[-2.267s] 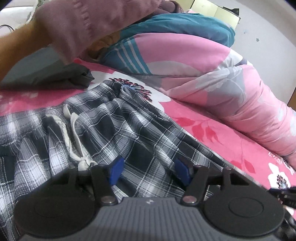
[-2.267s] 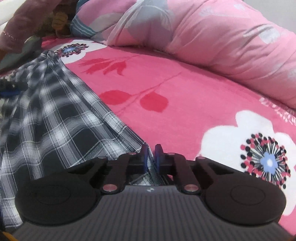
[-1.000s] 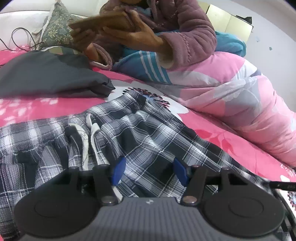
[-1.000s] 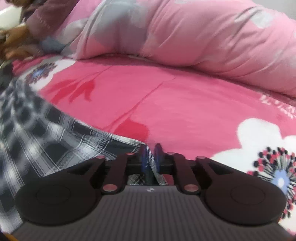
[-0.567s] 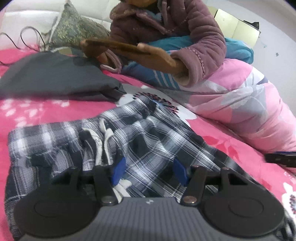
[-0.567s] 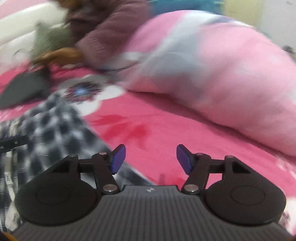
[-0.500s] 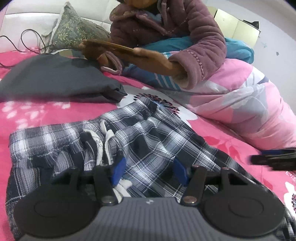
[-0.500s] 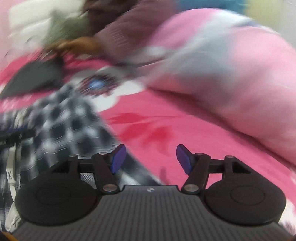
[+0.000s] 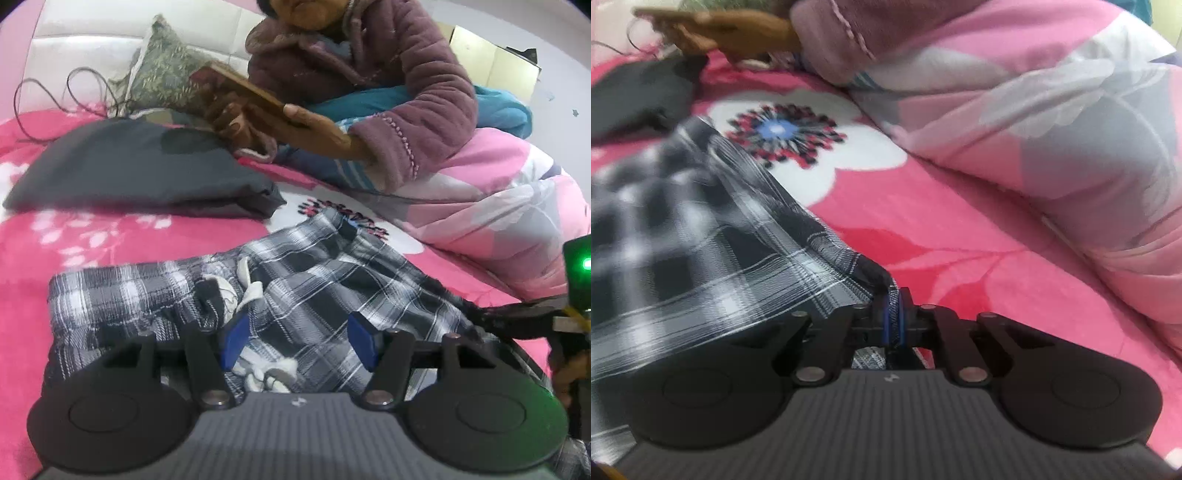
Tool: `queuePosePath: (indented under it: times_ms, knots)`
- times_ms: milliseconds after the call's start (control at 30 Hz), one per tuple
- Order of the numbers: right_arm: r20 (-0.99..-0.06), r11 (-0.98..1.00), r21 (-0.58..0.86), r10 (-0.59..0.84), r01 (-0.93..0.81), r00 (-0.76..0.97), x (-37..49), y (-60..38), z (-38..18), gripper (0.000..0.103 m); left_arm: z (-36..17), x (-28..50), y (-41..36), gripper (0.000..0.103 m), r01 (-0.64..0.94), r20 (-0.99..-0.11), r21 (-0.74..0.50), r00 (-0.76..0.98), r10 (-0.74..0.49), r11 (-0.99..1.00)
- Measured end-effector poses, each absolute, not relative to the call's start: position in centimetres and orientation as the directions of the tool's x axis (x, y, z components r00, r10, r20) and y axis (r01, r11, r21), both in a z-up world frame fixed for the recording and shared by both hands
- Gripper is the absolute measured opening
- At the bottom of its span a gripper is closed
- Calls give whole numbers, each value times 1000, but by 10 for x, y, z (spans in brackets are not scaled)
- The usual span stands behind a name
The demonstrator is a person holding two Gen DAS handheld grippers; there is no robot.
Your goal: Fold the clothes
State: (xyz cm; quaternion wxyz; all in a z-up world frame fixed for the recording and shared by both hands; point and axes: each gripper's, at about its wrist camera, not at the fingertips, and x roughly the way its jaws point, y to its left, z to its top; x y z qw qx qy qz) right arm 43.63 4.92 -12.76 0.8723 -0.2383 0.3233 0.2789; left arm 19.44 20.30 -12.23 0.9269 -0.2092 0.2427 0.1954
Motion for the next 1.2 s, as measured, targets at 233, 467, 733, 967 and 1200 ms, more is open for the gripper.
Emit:
queuePosePath:
  times_ms: [233, 467, 733, 967, 1200]
  knots:
    - [-681, 825, -41, 390, -564, 620, 435, 7, -92, 44, -124, 194, 206, 61, -459, -533, -313, 809, 246, 832]
    - [-600, 908, 233, 416, -348, 684, 357, -140, -23, 55, -119, 188, 206, 61, -445, -491, -353, 837, 242, 823]
    - [-656, 969, -68, 135, -236, 743, 200, -267, -41, 54, -98, 174, 165, 70, -134, -309, -349, 951, 21, 927]
    - [-703, 953, -187, 40, -239, 710, 174, -301, -89, 38, -107, 190, 137, 70, 14, -360, -313, 923, -132, 950]
    - [-659, 952, -265, -63, -153, 749, 192, -331, -101, 3, -120, 203, 144, 70, -82, -443, -329, 893, -77, 941]
